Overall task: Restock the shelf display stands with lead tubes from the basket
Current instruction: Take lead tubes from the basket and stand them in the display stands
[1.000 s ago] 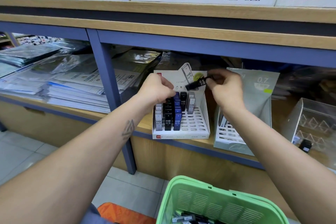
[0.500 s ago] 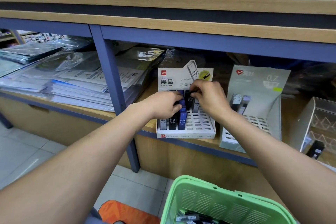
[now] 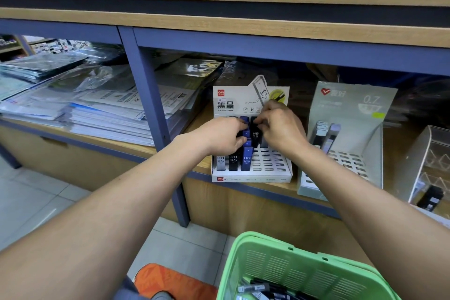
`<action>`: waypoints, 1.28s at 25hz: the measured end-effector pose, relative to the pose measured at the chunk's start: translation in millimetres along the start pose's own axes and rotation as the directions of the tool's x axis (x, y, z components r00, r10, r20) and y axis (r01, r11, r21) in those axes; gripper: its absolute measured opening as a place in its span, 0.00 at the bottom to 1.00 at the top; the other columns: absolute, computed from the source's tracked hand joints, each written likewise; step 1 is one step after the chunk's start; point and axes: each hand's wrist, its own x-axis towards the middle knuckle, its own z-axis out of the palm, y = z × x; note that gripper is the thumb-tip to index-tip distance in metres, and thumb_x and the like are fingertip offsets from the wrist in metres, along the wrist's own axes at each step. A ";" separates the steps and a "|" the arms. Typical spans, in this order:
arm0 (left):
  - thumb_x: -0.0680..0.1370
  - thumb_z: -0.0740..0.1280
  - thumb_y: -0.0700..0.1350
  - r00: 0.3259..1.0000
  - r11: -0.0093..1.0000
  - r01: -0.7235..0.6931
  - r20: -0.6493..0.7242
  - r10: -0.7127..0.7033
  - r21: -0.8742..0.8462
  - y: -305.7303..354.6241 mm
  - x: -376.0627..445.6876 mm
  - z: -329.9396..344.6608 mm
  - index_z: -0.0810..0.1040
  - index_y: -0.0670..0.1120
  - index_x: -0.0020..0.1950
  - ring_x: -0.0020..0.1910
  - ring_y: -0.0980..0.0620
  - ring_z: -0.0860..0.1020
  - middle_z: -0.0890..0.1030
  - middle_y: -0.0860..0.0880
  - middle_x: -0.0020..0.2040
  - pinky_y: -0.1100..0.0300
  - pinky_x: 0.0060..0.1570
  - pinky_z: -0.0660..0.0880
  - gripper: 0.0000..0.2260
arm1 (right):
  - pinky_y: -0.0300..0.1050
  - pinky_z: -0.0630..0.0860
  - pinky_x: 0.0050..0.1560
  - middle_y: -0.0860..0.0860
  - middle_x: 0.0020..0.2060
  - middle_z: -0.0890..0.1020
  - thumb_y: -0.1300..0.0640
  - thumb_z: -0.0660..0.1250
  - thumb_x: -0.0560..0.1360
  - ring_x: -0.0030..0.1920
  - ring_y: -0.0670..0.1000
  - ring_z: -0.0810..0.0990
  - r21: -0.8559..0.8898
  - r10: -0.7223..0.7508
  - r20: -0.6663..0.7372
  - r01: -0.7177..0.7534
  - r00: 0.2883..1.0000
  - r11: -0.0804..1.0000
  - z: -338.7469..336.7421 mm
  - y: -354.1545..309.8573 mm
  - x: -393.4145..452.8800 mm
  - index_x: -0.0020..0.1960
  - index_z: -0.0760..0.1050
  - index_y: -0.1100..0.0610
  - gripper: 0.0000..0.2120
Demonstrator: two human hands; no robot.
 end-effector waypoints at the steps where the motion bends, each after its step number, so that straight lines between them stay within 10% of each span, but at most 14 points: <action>1: 0.83 0.61 0.50 1.000 1.000 0.005 0.003 -0.005 -0.002 0.1 -0.3 -0.5 0.69 0.45 0.77 0.72 0.44 0.71 0.73 0.46 0.74 0.53 0.69 0.68 0.22 | 0.46 0.75 0.54 0.51 0.57 0.78 0.62 0.69 0.78 0.59 0.54 0.77 -0.008 -0.004 0.021 0.004 1.000 1.000 -0.4 0.4 0.3 0.57 0.84 0.57 0.10; 6: 0.80 0.64 0.47 0.994 0.998 0.008 -0.107 -0.014 -0.062 6.7 -6.9 -4.9 0.78 0.44 0.63 0.61 0.42 0.78 0.80 0.44 0.61 0.48 0.58 0.76 0.13 | 0.46 0.75 0.57 0.51 0.59 0.76 0.65 0.65 0.77 0.57 0.54 0.77 0.127 0.040 -0.121 -0.024 0.992 0.992 -16.4 -0.6 -21.6 0.65 0.79 0.56 0.18; 11: 0.78 0.62 0.43 0.936 0.997 -0.083 -0.343 0.076 -0.006 70.0 -30.2 -4.9 0.77 0.44 0.54 0.53 0.41 0.78 0.80 0.44 0.52 0.48 0.48 0.76 0.08 | 0.31 0.70 0.45 0.42 0.41 0.81 0.68 0.66 0.73 0.41 0.39 0.77 0.322 0.048 -0.136 -0.002 0.990 0.947 -31.6 4.0 -106.0 0.48 0.84 0.54 0.13; 15: 0.76 0.62 0.44 0.989 0.988 -0.146 0.030 0.148 -0.054 133.2 -50.5 59.0 0.77 0.47 0.50 0.49 0.38 0.80 0.82 0.42 0.49 0.52 0.42 0.75 0.06 | 0.39 0.69 0.40 0.39 0.31 0.82 0.67 0.65 0.71 0.36 0.38 0.79 0.246 0.171 0.352 -0.268 0.920 0.931 3.6 28.6 -198.5 0.37 0.80 0.49 0.14; 21: 0.77 0.64 0.35 0.772 0.981 -0.190 0.621 0.135 0.024 160.3 -81.0 214.4 0.76 0.42 0.47 0.38 0.46 0.78 0.76 0.46 0.40 0.53 0.35 0.76 0.04 | 0.43 0.78 0.57 0.54 0.57 0.84 0.67 0.63 0.75 0.57 0.54 0.82 -0.092 0.372 0.727 -0.455 0.577 0.886 92.9 99.7 -311.5 0.59 0.81 0.55 0.17; 24: 0.78 0.64 0.32 0.729 1.000 -0.020 0.684 0.020 -0.008 158.8 -85.3 274.4 0.74 0.42 0.51 0.44 0.49 0.79 0.75 0.47 0.43 0.58 0.39 0.77 0.07 | 0.46 0.78 0.60 0.56 0.62 0.80 0.69 0.63 0.75 0.59 0.56 0.79 -0.189 0.464 0.753 -0.520 0.468 0.833 123.4 117.4 -350.4 0.68 0.73 0.55 0.23; 28: 0.78 0.66 0.34 0.726 0.983 0.182 0.675 -0.131 -0.004 141.8 -90.4 338.5 0.65 0.40 0.76 0.66 0.43 0.75 0.68 0.41 0.75 0.54 0.65 0.75 0.27 | 0.52 0.67 0.74 0.58 0.75 0.66 0.69 0.67 0.74 0.74 0.60 0.67 -0.267 0.533 0.736 -0.546 0.417 0.794 153.8 127.2 -371.1 0.79 0.59 0.57 0.36; 32: 0.77 0.71 0.44 0.716 0.963 0.268 0.662 -0.221 0.032 133.8 -89.5 383.3 0.56 0.41 0.79 0.76 0.41 0.64 0.65 0.41 0.76 0.48 0.76 0.62 0.35 | 0.56 0.66 0.75 0.59 0.75 0.63 0.67 0.70 0.71 0.74 0.61 0.66 -0.347 0.553 0.726 -0.477 0.409 0.808 180.9 132.9 -382.9 0.78 0.56 0.58 0.40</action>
